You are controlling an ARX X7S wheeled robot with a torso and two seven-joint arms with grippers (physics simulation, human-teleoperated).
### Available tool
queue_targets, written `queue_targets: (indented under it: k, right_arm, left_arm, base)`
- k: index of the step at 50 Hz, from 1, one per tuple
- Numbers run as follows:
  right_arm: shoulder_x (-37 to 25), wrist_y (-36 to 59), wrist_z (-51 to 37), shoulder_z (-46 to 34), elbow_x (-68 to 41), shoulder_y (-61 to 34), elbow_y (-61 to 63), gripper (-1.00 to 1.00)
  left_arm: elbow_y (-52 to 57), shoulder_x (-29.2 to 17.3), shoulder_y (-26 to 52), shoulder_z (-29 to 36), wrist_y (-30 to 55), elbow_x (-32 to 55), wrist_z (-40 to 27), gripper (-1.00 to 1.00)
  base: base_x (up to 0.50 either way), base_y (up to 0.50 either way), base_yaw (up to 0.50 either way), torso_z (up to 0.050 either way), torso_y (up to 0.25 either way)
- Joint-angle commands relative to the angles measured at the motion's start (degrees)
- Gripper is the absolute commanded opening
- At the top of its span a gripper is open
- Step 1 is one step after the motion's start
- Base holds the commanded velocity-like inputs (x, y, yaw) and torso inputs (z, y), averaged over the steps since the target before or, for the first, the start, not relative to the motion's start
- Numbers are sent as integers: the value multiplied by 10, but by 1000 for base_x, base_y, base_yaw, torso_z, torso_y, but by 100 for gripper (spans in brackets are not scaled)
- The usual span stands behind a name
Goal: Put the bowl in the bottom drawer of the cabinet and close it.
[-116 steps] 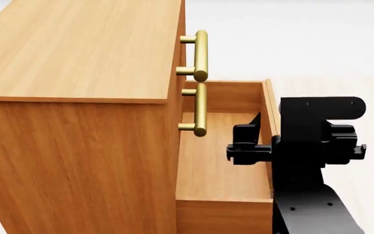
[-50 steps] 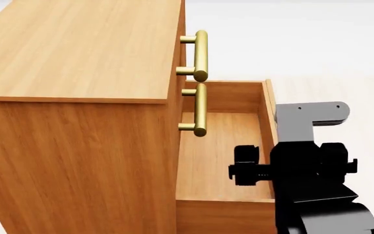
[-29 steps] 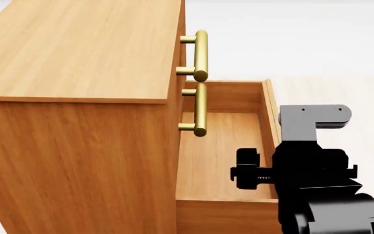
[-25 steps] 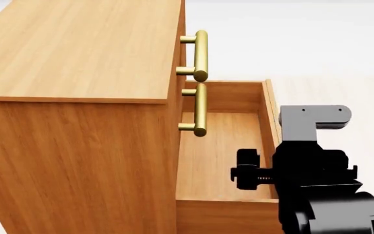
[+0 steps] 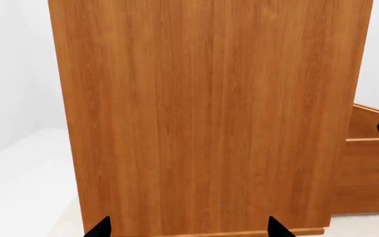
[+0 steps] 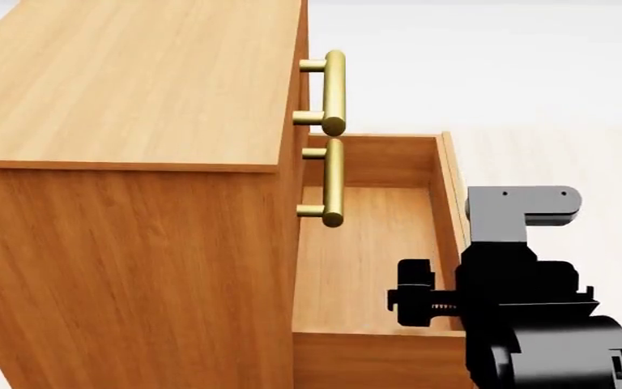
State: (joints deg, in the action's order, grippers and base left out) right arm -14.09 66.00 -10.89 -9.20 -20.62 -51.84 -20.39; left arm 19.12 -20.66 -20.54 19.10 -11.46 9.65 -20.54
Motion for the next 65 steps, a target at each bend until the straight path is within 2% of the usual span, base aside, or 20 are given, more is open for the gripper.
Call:
queue_targets:
  k: [1,65]
  right_arm:
    - [-1,-19,5,-8,5,0,-31,100]
    - [-29,-118,-13,-6,35,-17,-146,100]
  left_arm:
    - [-3,-1,2,2,-2,0,-1,100]
    - [-3,-10,3,10,-6,6,-11,100]
  base:
    - [0,0,0,0,0]
    - [0,0,0,0,0]
